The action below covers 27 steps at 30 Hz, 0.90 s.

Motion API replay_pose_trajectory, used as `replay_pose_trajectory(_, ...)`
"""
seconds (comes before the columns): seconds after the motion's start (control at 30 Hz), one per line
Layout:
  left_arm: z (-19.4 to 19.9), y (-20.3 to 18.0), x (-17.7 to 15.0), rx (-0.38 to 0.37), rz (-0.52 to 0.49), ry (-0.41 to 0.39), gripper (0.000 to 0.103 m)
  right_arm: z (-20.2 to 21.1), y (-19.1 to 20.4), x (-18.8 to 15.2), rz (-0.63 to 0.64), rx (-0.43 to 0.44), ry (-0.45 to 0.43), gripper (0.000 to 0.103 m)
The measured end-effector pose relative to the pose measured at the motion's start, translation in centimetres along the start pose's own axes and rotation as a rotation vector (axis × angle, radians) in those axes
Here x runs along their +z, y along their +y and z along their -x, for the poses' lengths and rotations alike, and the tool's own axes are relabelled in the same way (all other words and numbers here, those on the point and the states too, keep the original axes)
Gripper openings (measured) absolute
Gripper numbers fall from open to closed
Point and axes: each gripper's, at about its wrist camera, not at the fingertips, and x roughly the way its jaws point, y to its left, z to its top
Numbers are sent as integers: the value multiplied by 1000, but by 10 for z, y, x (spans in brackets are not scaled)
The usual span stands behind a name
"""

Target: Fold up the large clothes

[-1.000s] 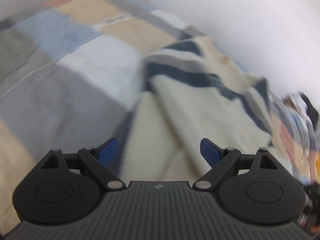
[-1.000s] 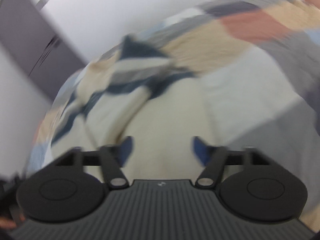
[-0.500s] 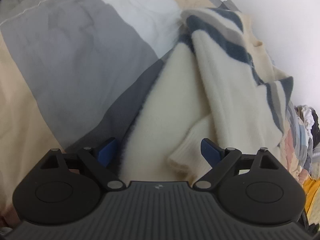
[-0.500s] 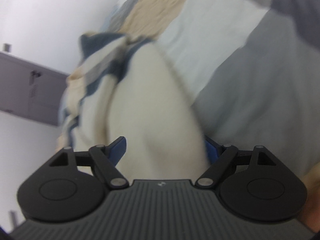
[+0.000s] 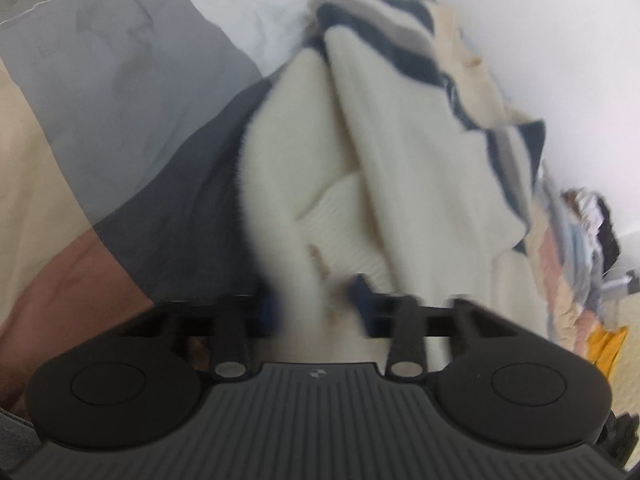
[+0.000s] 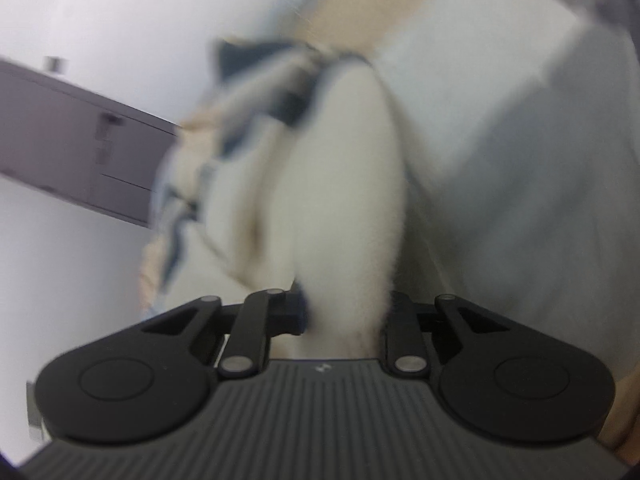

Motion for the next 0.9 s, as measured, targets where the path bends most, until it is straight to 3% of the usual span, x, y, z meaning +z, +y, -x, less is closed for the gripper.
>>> replay_pose_trajectory(0.13,22,0,7,-123,25,-30,15,21,16,1,60,107,-35,21)
replay_pose_trajectory(0.27,60,-16,13,-190,-30,-110,11,35,22,5,38,178,-49,18)
replay_pose_trajectory(0.4,94,-16,14,-266,-12,-167,10,55,33,13,30,270,-81,17)
replay_pose_trajectory(0.53,114,-12,32,-338,73,-194,10,71,49,18,-3,349,-117,17)
replay_pose_trajectory(0.67,142,-29,43,-354,42,-251,10,89,82,21,45,428,-149,17)
replay_pose_trajectory(0.9,199,-39,53,-488,34,-312,10,130,112,31,121,510,-178,17)
